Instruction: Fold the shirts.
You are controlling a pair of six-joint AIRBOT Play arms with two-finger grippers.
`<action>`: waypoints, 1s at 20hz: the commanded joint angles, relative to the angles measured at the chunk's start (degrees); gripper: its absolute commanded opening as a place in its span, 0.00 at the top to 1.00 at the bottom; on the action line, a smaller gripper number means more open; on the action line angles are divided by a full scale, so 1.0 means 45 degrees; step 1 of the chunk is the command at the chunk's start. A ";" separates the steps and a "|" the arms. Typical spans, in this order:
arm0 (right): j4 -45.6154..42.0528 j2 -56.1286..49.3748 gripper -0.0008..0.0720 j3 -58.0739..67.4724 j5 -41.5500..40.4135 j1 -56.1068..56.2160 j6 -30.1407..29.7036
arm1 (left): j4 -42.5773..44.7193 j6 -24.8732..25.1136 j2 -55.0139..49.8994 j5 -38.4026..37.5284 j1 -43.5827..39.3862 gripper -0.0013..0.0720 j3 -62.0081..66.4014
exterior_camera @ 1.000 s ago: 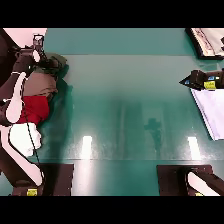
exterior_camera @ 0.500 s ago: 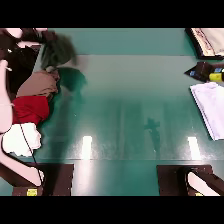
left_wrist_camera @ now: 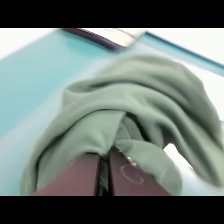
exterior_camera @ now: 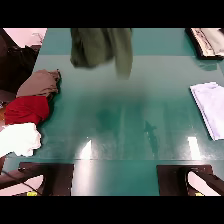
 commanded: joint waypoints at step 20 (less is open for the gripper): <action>0.0000 -0.1404 0.97 0.0831 0.2220 -0.0170 -0.0131 | 0.1846 -0.4216 -0.0189 0.0243 -0.1632 0.01 -1.0904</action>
